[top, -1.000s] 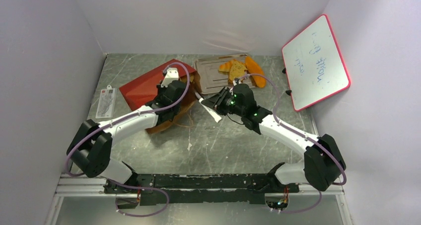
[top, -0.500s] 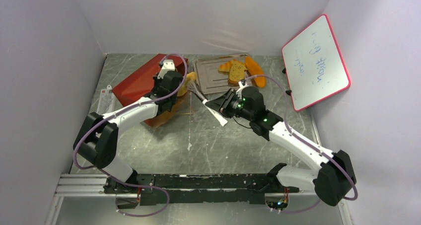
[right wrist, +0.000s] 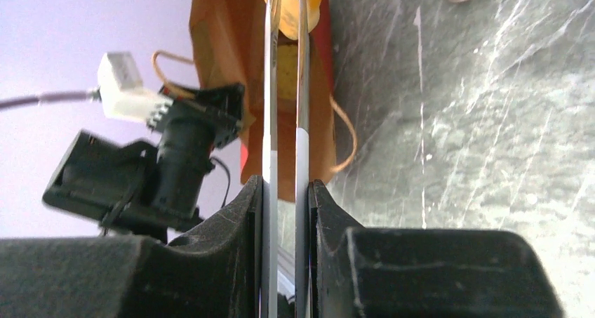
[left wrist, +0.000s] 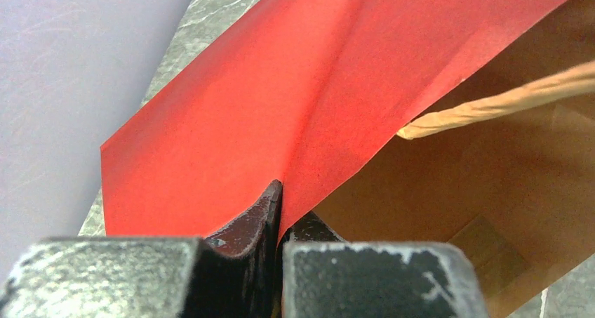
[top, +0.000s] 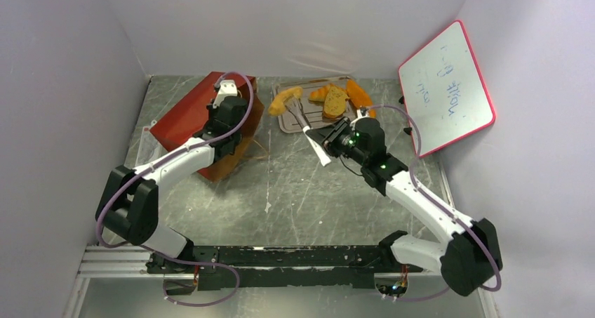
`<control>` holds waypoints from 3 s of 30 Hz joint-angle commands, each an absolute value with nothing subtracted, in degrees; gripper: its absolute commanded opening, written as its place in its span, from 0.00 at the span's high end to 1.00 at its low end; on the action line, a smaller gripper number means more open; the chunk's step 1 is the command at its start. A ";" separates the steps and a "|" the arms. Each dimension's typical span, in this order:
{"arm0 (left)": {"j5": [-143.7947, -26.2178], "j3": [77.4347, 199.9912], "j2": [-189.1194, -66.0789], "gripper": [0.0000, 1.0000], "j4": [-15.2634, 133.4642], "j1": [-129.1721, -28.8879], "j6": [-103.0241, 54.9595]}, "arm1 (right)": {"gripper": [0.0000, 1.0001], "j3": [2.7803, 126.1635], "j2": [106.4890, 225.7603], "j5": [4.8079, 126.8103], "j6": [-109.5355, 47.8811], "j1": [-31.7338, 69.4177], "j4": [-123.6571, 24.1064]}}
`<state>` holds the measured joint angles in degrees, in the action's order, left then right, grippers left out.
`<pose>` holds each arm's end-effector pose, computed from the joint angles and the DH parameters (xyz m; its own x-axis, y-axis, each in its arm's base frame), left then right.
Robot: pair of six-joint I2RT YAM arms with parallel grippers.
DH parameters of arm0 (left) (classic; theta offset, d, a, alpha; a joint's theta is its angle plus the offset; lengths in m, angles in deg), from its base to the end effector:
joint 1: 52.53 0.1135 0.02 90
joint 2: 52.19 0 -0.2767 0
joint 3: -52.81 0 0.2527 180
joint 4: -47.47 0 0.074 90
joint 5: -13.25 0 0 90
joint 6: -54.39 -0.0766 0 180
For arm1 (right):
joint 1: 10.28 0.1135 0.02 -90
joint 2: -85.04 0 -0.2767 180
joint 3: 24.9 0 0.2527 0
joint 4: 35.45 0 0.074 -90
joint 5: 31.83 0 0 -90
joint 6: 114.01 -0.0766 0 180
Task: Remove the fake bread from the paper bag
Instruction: Take out the fake bread from the paper bag, then place the fake bread in the container.
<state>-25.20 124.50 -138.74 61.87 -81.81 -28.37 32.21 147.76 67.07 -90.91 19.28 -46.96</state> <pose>0.3379 -0.1207 0.2654 -0.3862 0.1267 -0.9137 -0.3432 0.8997 0.2698 0.2444 0.1522 0.2907 -0.6671 0.6664 -0.3331 -0.0062 0.4421 0.8969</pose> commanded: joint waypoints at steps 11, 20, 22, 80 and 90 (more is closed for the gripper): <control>-29.58 123.41 -133.90 0.93 61.64 -81.44 -26.83 | 1.00 39.09 171.89 60.69 -97.93 13.13 -23.82; -31.06 123.43 -133.07 0.93 62.14 -81.45 -26.36 | 1.00 47.91 187.00 62.87 -102.08 11.34 -17.20; -31.21 123.28 -132.84 0.93 62.09 -81.45 -26.43 | 1.00 49.82 189.36 62.96 -102.44 11.25 -16.93; -30.73 123.21 -131.59 0.93 62.63 -81.89 -26.54 | 0.59 46.58 195.48 65.07 -102.78 9.82 -14.89; -30.69 123.76 -131.17 0.93 62.79 -81.89 -26.82 | 0.58 44.25 193.43 65.56 -101.53 9.81 -15.83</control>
